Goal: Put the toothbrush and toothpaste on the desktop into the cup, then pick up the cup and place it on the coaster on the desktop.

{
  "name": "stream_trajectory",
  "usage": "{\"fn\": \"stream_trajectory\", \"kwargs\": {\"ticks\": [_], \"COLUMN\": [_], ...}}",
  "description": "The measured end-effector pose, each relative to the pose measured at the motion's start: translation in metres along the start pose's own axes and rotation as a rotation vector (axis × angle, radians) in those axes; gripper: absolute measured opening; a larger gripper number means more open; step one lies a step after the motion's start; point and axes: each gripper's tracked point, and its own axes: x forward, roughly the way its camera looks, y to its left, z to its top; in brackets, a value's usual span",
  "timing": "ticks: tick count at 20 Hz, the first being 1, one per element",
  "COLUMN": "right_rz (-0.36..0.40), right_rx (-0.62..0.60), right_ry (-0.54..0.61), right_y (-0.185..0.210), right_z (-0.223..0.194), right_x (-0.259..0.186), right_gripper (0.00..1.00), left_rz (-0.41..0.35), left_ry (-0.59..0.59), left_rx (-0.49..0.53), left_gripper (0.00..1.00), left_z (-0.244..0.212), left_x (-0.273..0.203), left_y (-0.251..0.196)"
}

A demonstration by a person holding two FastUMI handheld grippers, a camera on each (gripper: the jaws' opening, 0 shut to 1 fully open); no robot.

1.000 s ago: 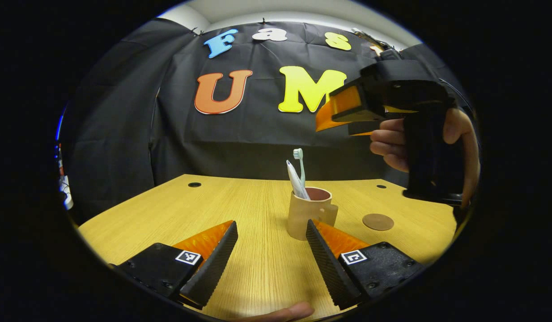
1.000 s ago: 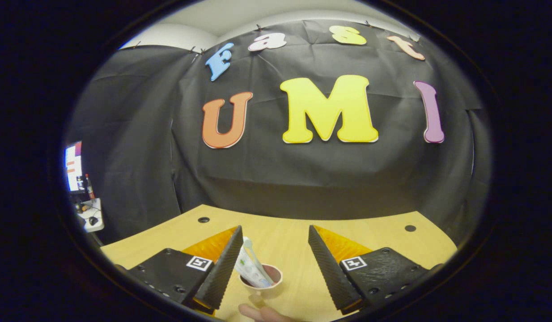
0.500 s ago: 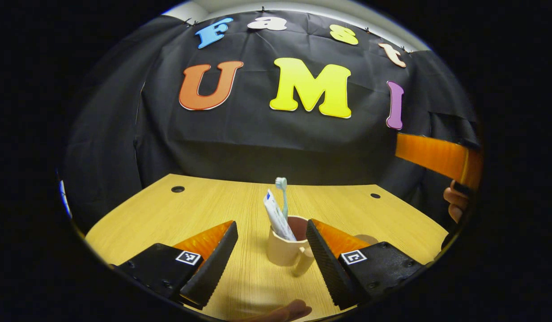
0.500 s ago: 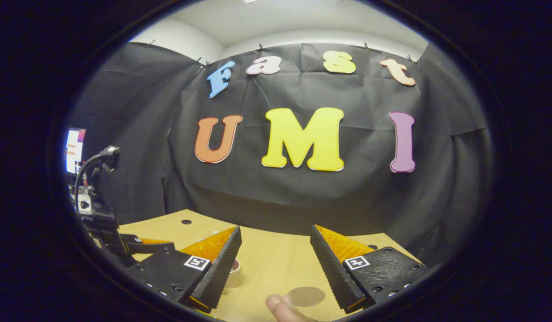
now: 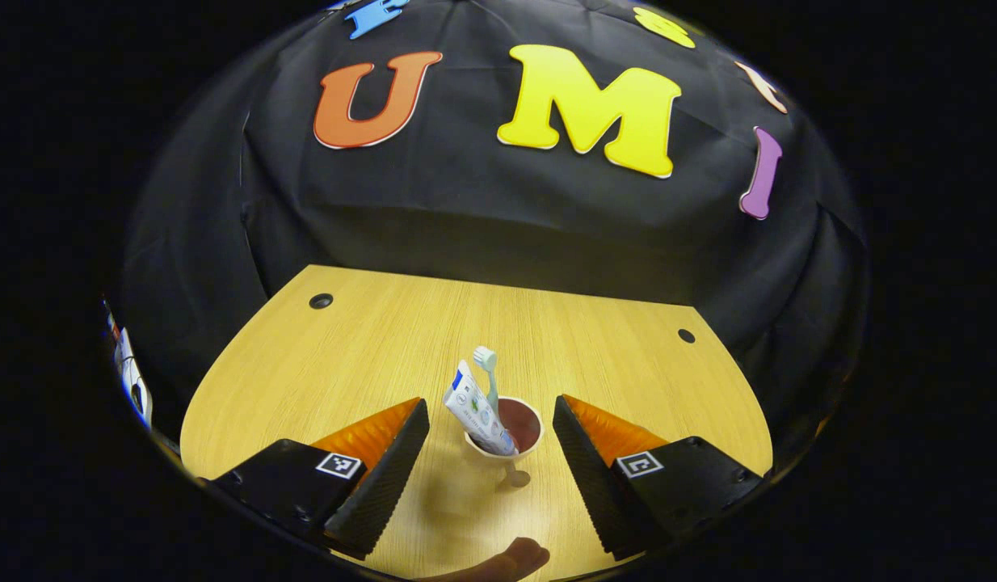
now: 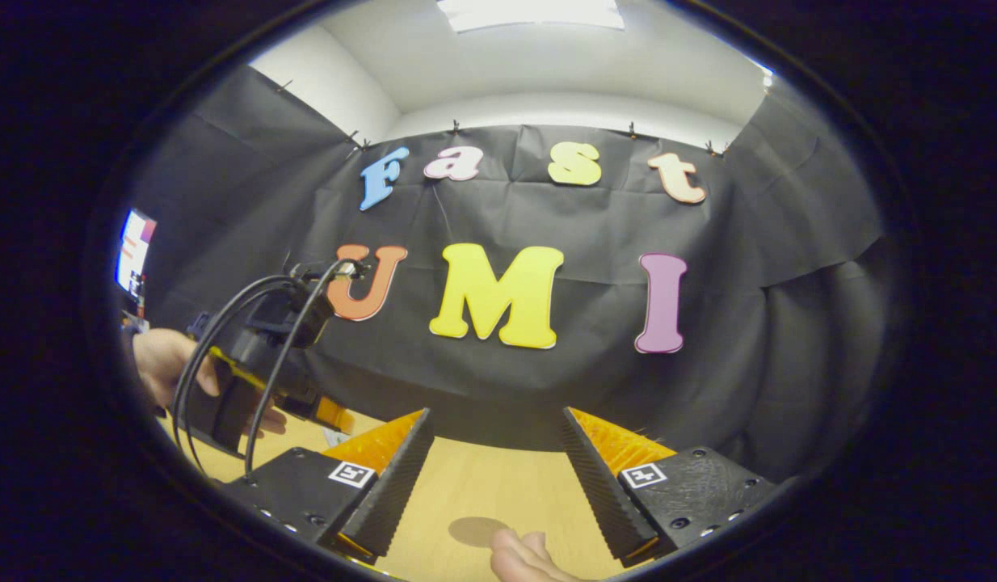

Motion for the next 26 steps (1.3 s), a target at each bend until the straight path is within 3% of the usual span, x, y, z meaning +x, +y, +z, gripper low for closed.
{"fn": "stream_trajectory", "kwargs": {"ticks": [4,9,12,14,20,23,26], "right_rz": [0.0,-0.001,0.012,-0.019,-0.067,-0.087,-0.088], "right_rx": [0.06,0.067,0.093,0.09,0.13,0.14,0.152], "right_ry": [0.015,-0.004,-0.008,-0.003,-0.009,-0.013,-0.017], "right_y": [-0.021,-0.043,-0.051,-0.069,-0.1,-0.112,-0.116], "right_z": [-0.009,-0.015,-0.019,-0.023,-0.021,-0.021,-0.021], "right_x": [-0.029,-0.05,-0.052,-0.046,-0.045,-0.043,-0.043], "right_gripper": [0.94,0.95,0.94,0.96,0.96,0.96,0.96], "left_rz": [0.031,0.023,0.051,0.067,0.175,0.181,0.17], "left_ry": [0.268,0.501,0.538,0.559,0.637,0.672,0.683], "left_rx": [-0.129,-0.183,-0.201,-0.193,-0.098,-0.055,-0.089], "left_gripper": [0.98,0.97,0.97,0.97,0.92,0.76,0.57], "left_z": [-0.023,-0.058,-0.067,-0.074,-0.099,-0.106,-0.095], "left_x": [0.001,0.011,0.022,0.031,0.057,0.067,0.078], "left_y": [-0.004,-0.023,-0.027,-0.029,-0.012,-0.008,-0.006]}}
